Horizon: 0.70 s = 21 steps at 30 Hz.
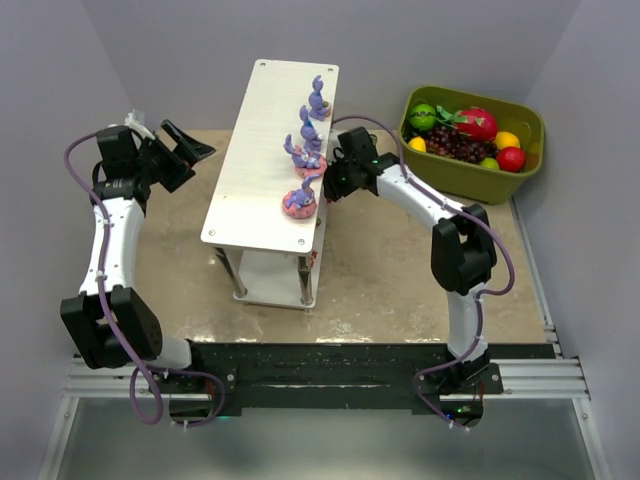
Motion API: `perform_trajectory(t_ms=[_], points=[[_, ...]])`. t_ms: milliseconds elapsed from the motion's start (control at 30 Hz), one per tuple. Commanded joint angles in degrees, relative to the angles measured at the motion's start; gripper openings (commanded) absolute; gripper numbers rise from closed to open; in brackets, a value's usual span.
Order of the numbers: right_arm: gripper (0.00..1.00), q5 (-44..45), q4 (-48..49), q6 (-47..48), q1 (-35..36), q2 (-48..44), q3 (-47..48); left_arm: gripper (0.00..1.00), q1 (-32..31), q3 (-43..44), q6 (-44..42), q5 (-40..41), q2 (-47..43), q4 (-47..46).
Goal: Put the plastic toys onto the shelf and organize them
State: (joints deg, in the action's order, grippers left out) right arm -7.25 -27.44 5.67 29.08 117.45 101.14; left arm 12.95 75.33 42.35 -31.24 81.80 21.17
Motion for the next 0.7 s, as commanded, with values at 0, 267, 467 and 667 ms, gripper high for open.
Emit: perform_trajectory(t_ms=[0, 267, 467, 667], points=[[0.0, -1.1, 0.0, 3.1, 1.2, 0.4, 3.7, 0.99, -0.1, 3.0, -1.3, 0.0, -1.0, -0.6], [0.0, -1.8, 1.0, 4.6, 1.9, 2.1, 4.9, 0.99, -0.1, 3.5, -1.3, 0.0, -0.6, -0.6], [0.0, -4.4, 0.5, 7.9, 1.9, 3.0, 5.7, 0.99, 0.0, 3.8, -1.5, 0.0, -0.6, -0.4], [0.01, -6.7, -1.9, 12.2, 2.1, 5.3, 8.7, 0.99, 0.1, 3.7, -1.7, 0.0, -0.8, -0.2]])
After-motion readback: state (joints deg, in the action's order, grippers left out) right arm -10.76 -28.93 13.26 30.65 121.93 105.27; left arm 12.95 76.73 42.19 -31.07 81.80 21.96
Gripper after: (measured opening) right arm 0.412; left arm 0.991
